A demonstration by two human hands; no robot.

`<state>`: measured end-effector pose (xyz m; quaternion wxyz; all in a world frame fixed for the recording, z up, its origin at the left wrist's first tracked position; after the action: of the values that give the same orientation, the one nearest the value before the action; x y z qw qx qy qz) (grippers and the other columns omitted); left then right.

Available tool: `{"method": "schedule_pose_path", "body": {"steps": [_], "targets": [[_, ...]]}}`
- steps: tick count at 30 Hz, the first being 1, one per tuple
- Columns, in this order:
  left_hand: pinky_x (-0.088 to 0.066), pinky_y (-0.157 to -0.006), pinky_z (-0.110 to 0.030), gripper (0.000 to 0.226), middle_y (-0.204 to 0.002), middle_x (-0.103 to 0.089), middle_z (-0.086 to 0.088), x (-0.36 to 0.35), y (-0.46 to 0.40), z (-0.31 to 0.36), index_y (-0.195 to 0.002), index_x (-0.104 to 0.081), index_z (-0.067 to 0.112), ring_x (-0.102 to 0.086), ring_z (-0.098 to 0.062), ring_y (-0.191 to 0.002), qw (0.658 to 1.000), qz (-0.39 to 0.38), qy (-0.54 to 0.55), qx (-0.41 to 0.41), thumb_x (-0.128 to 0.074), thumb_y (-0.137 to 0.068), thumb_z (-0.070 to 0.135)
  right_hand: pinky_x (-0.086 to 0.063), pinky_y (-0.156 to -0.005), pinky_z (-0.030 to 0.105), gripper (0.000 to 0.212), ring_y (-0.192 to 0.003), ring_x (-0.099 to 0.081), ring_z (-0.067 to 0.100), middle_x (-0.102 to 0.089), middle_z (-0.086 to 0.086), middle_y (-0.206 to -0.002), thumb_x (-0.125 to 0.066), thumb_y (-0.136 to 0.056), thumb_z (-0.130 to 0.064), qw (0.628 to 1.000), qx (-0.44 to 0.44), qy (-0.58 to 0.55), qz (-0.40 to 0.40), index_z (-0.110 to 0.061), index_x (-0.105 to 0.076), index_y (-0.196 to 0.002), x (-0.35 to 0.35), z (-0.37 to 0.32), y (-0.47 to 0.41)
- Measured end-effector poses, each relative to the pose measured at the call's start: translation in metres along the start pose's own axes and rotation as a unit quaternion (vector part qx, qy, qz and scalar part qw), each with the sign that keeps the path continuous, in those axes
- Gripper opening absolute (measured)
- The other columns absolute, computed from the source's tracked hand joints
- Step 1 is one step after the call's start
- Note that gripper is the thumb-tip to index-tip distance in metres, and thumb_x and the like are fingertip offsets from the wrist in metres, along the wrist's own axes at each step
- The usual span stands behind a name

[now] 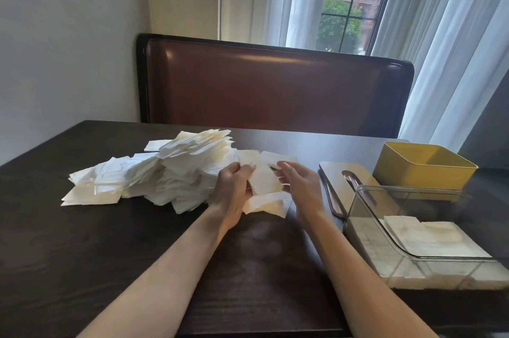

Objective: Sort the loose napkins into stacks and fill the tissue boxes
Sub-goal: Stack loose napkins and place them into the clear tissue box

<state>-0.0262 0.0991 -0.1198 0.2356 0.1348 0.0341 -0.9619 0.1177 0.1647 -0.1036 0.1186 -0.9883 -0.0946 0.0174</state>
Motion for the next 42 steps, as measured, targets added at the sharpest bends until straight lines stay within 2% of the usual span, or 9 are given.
{"method": "schedule_pose_path", "body": {"steps": [4,8,12,17,20,24,31,37,42], "targets": [[-0.050,-0.103,-0.055,0.034,-0.108,-0.072,-0.024,-0.003,0.000,0.000,-0.122,-0.061,0.004,-0.068,-0.037,-0.105,0.989,-0.037,0.126,0.066,-0.044,-0.100,0.024,-0.048,-0.093,0.039,0.028,-0.093,-0.060,0.019,-0.068,0.003,-0.097,-0.045,-0.103,-0.025,0.991,-0.054,0.093,0.077,-0.021,-0.064,-0.082,0.010,0.015,-0.031],[-0.050,-0.101,-0.055,0.039,-0.111,-0.068,-0.025,-0.005,0.003,0.001,-0.126,-0.059,-0.001,-0.068,-0.036,-0.107,0.966,-0.063,0.233,0.091,-0.041,-0.100,0.021,-0.042,-0.101,0.038,0.044,-0.113,-0.056,0.023,-0.059,0.013,-0.133,-0.024,-0.109,-0.029,0.964,-0.036,0.264,0.014,-0.008,-0.059,-0.124,-0.006,0.020,-0.056],[-0.054,-0.093,-0.049,0.045,-0.119,-0.068,-0.025,-0.005,0.002,0.001,-0.129,-0.059,0.001,-0.066,-0.035,-0.106,0.952,-0.069,0.277,0.113,-0.046,-0.100,0.033,-0.034,-0.113,0.049,0.053,-0.134,-0.044,0.033,-0.045,0.014,-0.150,-0.011,-0.108,-0.037,0.931,-0.038,0.354,-0.078,-0.018,-0.041,-0.147,-0.021,0.037,-0.069],[-0.051,-0.092,-0.045,0.051,-0.122,-0.068,-0.024,-0.006,-0.001,0.000,-0.134,-0.056,0.005,-0.064,-0.035,-0.105,0.947,-0.065,0.294,0.115,-0.046,-0.100,0.041,-0.050,-0.095,0.045,0.043,-0.107,-0.061,0.037,-0.063,0.015,-0.123,-0.031,-0.106,-0.021,0.807,0.082,0.582,-0.051,-0.017,-0.031,-0.149,-0.017,0.032,-0.069],[-0.053,-0.088,-0.043,0.059,-0.121,-0.069,-0.022,-0.007,-0.001,-0.001,-0.143,-0.050,0.003,-0.066,-0.033,-0.101,0.949,-0.067,0.285,0.113,-0.046,-0.100,0.043,-0.051,-0.086,0.043,0.037,-0.093,-0.063,0.034,-0.067,0.012,-0.105,-0.046,-0.099,-0.018,0.753,0.117,0.647,-0.006,-0.015,-0.046,-0.136,-0.010,0.029,-0.063],[-0.054,-0.088,-0.043,0.061,-0.118,-0.068,-0.023,-0.009,0.001,0.001,-0.146,-0.047,0.002,-0.067,-0.033,-0.097,0.950,-0.069,0.285,0.109,-0.044,-0.100,0.043,-0.041,-0.090,0.040,0.037,-0.104,-0.055,0.032,-0.063,0.012,-0.113,-0.042,-0.096,-0.031,0.786,0.054,0.614,0.052,-0.010,-0.071,-0.105,0.006,0.028,-0.063],[-0.049,-0.101,-0.048,0.059,-0.130,-0.064,-0.024,-0.008,0.003,-0.003,-0.143,-0.050,0.002,-0.064,-0.038,-0.117,0.953,-0.059,0.273,0.117,-0.035,-0.105,0.044,-0.041,-0.100,0.041,0.041,-0.121,-0.051,0.034,-0.058,0.015,-0.130,-0.051,-0.094,-0.029,0.844,-0.008,0.536,-0.002,-0.011,-0.054,-0.131,0.007,0.042,-0.067],[-0.050,-0.096,-0.047,0.061,-0.129,-0.065,-0.022,-0.008,0.003,-0.003,-0.144,-0.049,0.002,-0.069,-0.033,-0.103,0.958,-0.049,0.261,0.111,-0.033,-0.105,0.046,-0.049,-0.073,0.036,0.015,-0.088,-0.065,0.033,-0.070,0.014,-0.089,-0.061,-0.086,-0.019,0.912,-0.012,0.406,0.057,-0.005,-0.066,-0.085,0.019,0.035,-0.065],[-0.054,-0.092,-0.046,0.059,-0.128,-0.067,-0.019,-0.007,0.001,-0.004,-0.141,-0.052,0.006,-0.070,-0.032,-0.104,0.961,-0.044,0.247,0.113,-0.037,-0.105,0.049,-0.056,-0.067,0.023,0.008,-0.079,-0.062,0.015,-0.062,0.002,-0.089,-0.058,-0.097,-0.018,0.974,0.094,0.178,0.101,-0.010,-0.058,-0.094,0.015,-0.011,-0.046]]}}
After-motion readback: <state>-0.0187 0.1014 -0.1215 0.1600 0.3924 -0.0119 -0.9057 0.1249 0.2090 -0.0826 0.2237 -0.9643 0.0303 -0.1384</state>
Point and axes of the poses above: each hand's wrist, its own y-axis away from the middle knuckle, its own x-axis out of the back of the hand, z = x × y, the point moved 6 cm from there along -y, towards the middle knuckle
